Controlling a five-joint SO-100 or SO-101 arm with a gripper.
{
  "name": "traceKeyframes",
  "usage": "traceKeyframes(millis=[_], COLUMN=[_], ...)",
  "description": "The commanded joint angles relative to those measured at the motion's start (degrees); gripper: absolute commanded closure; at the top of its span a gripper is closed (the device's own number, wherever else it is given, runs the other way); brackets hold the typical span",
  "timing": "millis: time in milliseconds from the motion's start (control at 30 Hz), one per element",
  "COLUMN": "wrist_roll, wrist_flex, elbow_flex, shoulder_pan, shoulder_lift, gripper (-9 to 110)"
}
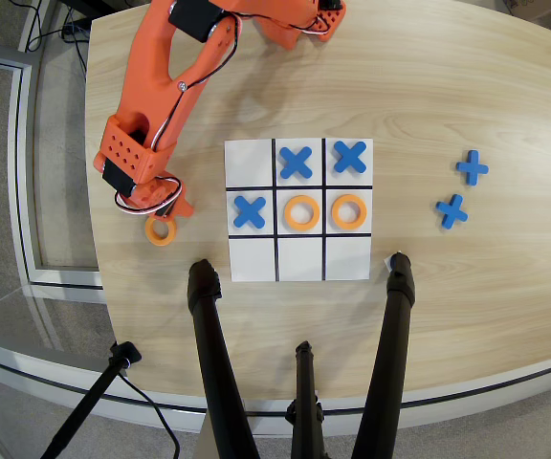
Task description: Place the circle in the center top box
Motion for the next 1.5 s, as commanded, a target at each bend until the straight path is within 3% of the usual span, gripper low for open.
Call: traceKeyframes(millis=[0, 1067, 1300, 1467], wrist_roll=[-0.79, -19.16, -19.16, -18.98], wrist_flex=[1.41, -2.02, -2.37, -1.85], elbow_flex=[-0.88, 30.67, 32.08, 32.7], shoulder_pan=[-0.09, 9.05, 9.4, 9.49], shoulder_lift=[0.0, 21.36, 21.53, 22.5], gripper=[77, 78, 97, 102])
